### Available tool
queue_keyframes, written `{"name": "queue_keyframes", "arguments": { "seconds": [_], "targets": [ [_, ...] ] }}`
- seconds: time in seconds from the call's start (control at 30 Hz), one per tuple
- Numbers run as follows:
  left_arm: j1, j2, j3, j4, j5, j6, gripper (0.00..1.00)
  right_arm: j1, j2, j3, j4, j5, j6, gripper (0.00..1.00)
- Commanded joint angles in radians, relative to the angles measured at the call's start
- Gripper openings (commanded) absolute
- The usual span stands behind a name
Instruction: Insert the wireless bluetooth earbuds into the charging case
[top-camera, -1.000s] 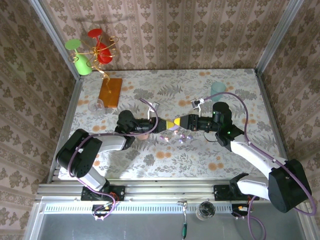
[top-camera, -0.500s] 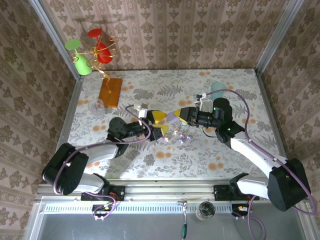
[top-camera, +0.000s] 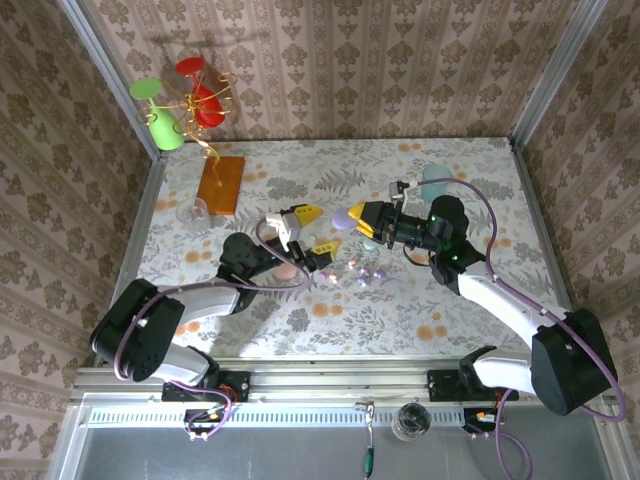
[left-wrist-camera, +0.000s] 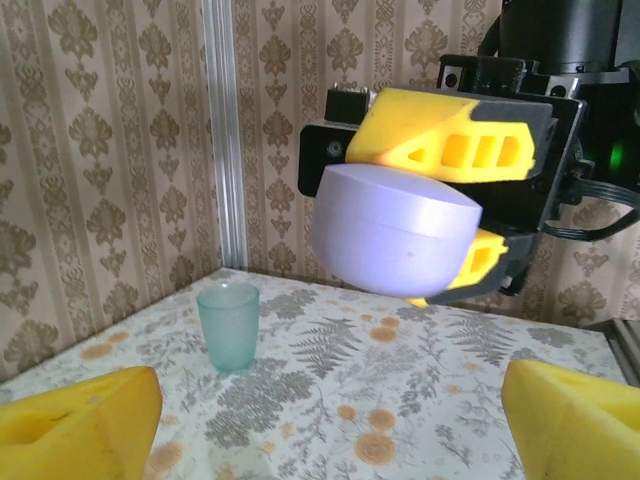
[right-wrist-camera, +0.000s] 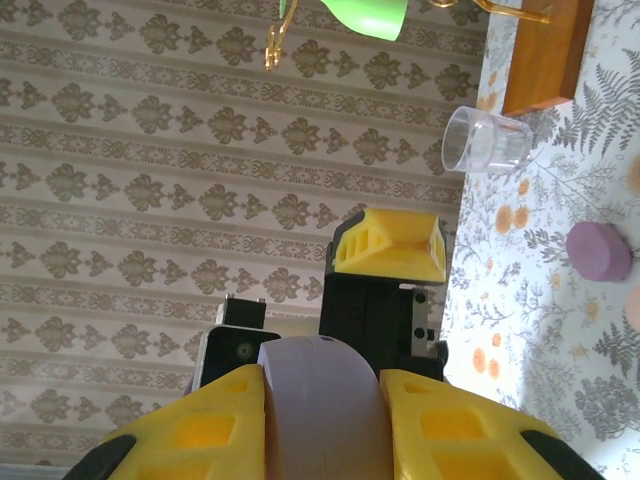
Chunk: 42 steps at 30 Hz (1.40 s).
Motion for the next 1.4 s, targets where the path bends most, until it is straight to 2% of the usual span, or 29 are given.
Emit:
{"name": "queue_keyframes", "arguments": {
  "seconds": [0.0, 0.17, 0.57, 0.93, 1.17, 1.37],
  "targets": [
    [0.005, 0.021, 0.059, 0.028, 0.058, 0.046, 0.85, 0.017, 0.008, 0.022, 0.02, -0.027, 0.033, 0.03],
    [-0.006, 0.056, 0.101, 0.03, 0.104, 0.03, 0.8, 0.028, 0.034, 0.045, -0.001, -0.035, 0.044, 0.0],
    [-0.01, 0.089, 0.133, 0.031, 0.164, 0.038, 0.67, 0.046, 0.083, 0.063, 0.027, -0.04, 0.087, 0.0],
    [-0.012, 0.087, 0.116, 0.031, 0.162, 0.06, 0.65, 0.047, 0.092, 0.074, 0.04, -0.049, 0.108, 0.0],
    [-0.014, 0.089, 0.111, 0.031, 0.166, 0.07, 0.57, 0.048, 0.096, 0.072, 0.057, -0.046, 0.117, 0.0],
    [-0.013, 0.09, 0.102, 0.031, 0.151, 0.079, 0.56, 0.048, 0.095, 0.063, 0.074, -0.04, 0.12, 0.0]
  ]
}}
